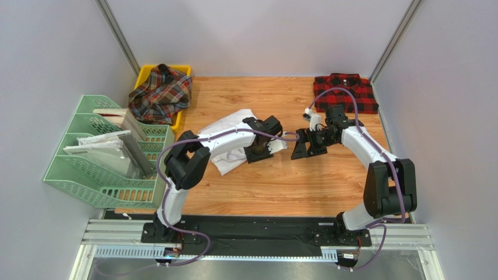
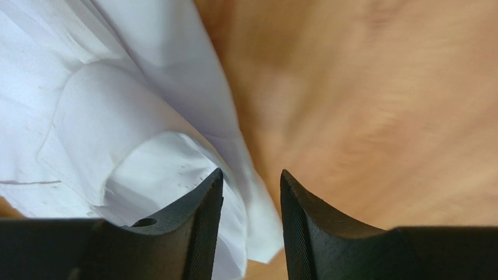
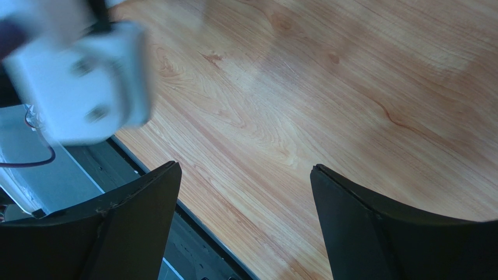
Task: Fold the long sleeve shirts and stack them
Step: Fold the shirt
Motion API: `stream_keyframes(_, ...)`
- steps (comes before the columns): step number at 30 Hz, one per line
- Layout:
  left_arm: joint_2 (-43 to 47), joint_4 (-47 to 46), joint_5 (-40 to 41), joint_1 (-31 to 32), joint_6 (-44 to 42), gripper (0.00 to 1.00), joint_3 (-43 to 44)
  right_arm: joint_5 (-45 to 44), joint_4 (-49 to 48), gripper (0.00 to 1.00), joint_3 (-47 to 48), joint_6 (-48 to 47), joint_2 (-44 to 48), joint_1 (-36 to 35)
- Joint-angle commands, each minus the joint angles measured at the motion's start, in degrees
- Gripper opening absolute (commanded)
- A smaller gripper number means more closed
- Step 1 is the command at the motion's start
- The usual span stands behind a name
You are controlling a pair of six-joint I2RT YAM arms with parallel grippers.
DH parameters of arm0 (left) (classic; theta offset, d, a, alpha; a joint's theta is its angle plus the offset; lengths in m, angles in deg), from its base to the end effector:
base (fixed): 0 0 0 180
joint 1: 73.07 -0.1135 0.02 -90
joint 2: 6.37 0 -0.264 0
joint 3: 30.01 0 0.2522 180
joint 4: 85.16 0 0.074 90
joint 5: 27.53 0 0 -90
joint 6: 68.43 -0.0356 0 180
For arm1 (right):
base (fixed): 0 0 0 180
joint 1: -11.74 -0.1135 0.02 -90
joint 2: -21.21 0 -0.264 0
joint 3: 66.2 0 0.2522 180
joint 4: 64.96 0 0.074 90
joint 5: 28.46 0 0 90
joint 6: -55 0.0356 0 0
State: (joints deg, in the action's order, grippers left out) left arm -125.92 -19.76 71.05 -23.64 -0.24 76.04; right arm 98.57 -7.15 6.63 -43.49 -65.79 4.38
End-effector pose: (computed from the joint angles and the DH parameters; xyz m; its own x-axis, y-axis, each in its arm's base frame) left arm 0.2749 -0.3129 0.1771 -0.3204 0.9391 -0.1243 0.9171 0.3404 0.2074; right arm 0.2773 0.0574 0.2180 -0.8904 -0.2339 -0.3905 -0.4231 0.7415 0.5207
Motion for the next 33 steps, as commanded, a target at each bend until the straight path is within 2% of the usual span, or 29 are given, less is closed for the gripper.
stream_keyframes(1, 12.0, 10.7, -13.4, 1.1, 4.7, 0.47, 8.2, 1.8, 0.2, 0.88, -0.3, 1.2, 1.1, 1.7)
stream_keyframes(4, 15.6, 14.3, -17.1, -5.8, -4.3, 0.43, 10.0, 3.0, 0.4, 0.88, -0.7, 1.3, 2.2, 2.1)
stream_keyframes(5, 15.8, 15.2, -19.8, -10.9, -6.8, 0.42, 10.1, 3.2, 0.4, 0.88, -1.0, 1.5, 2.4, 2.1)
stream_keyframes(7, 14.5, 17.5, -19.0, -16.3, -14.6, 0.40, 11.4, 4.4, 0.4, 0.88, -1.2, 1.9, 2.8, 2.1)
stream_keyframes(10, 12.5, 15.3, -17.8, -21.5, -21.4, 0.38, 8.9, 5.9, -0.1, 0.88, -2.0, 3.0, 3.0, 2.1)
stream_keyframes(13, 9.3, 13.2, -15.5, -23.1, -25.6, 0.33, 5.0, 6.6, -0.5, 0.87, -2.6, 3.7, 2.8, 2.1)
stream_keyframes(17, 4.7, 9.0, -14.8, -23.2, -25.1, 0.26, -0.8, 6.6, -0.5, 0.86, -3.0, 3.9, 2.9, 2.1)
stream_keyframes(18, 3.8, 9.1, -15.5, -23.2, -24.2, 0.22, -1.6, 6.7, -0.5, 0.85, -3.1, 3.9, 2.8, 2.1)
stream_keyframes(21, 2.5, 10.1, -18.9, -21.8, -19.7, 0.18, -3.9, 6.1, 0.6, 0.85, -2.6, 3.3, 2.8, 2.3)
stream_keyframes(24, 3.1, 9.8, -24.4, -16.6, -12.5, 0.14, -8.0, 5.2, 1.4, 0.85, -2.4, 2.9, 2.0, 2.9)
stream_keyframes(25, 3.2, 9.5, -28.1, -12.9, -9.6, 0.13, -8.6, 4.9, 1.5, 0.85, -1.9, 2.9, 1.7, 2.9)
stream_keyframes(28, 2.5, 5.2, -33.9, -5.5, 2.4, 0.11, -8.6, 4.1, 1.5, 0.84, -0.7, 3.2, -0.2, 3.6)
stream_keyframes(30, 1.8, 0.5, -36.0, -1.9, 12.2, 0.13, -6.0, 3.1, 1.3, 0.84, -0.1, 3.6, -1.2, 3.9)
stream_keyframes(33, 2.9, -5.8, -42.9, -2.6, 24.2, 0.24, -1.3, 1.1, 1.7, 0.82, 1.4, 3.3, -3.1, 4.5)
